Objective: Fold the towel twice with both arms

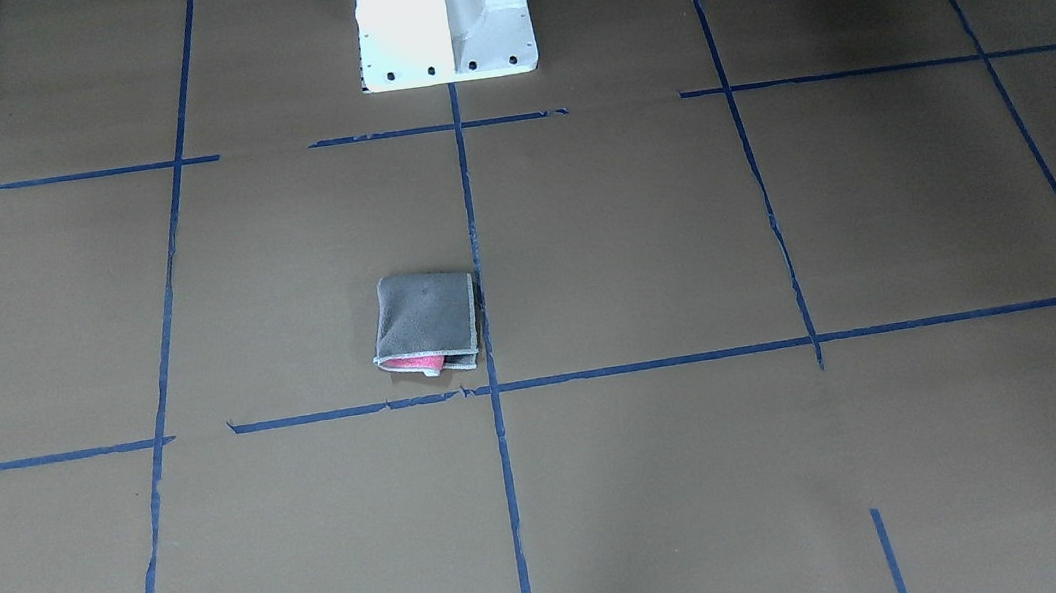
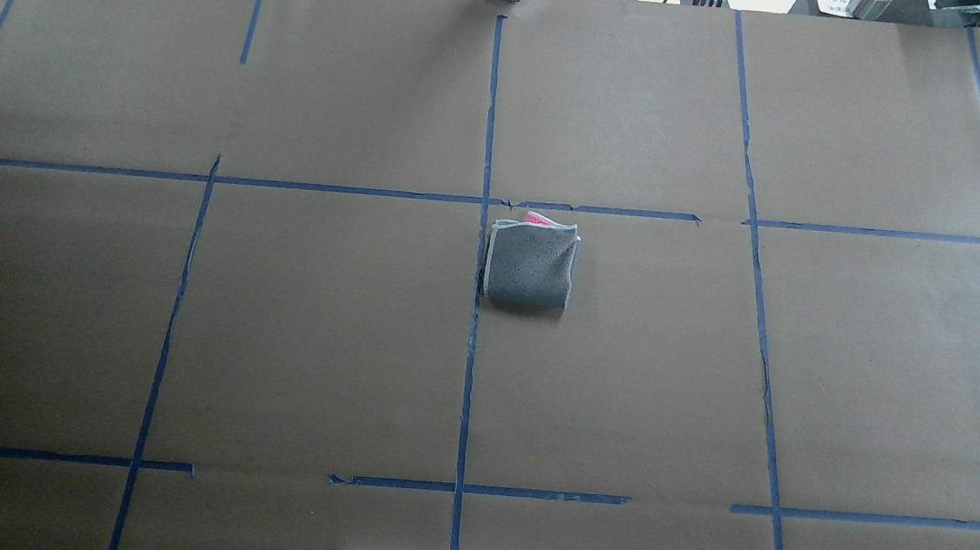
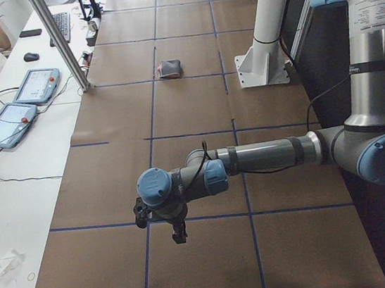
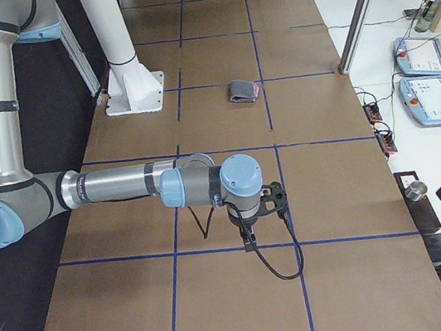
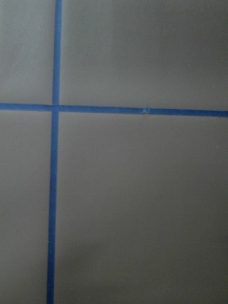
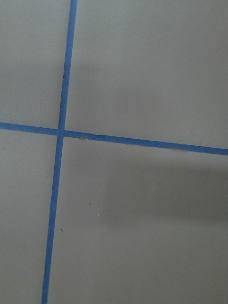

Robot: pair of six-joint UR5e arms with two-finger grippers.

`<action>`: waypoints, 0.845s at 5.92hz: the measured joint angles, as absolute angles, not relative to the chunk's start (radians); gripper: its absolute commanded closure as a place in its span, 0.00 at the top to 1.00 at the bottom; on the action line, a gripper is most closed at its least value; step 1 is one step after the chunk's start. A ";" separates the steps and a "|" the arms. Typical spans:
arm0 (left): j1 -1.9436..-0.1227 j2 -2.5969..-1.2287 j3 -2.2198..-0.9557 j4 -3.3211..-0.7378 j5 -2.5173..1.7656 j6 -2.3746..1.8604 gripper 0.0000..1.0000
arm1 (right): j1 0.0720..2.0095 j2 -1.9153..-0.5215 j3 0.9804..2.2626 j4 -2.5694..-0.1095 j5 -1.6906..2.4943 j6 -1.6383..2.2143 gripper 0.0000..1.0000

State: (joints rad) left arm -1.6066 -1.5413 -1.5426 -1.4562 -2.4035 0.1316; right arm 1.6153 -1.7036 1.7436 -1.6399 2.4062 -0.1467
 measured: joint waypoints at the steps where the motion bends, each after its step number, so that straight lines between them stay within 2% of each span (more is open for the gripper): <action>1: -1.607 -1.538 -1.545 -1.456 -2.401 0.133 1.00 | 1.616 -1.705 1.740 -1.638 2.424 -0.121 1.00; 5: -1.608 -1.536 -1.548 -1.456 -2.399 0.133 1.00 | 1.615 -1.718 1.732 -1.633 2.433 -0.105 1.00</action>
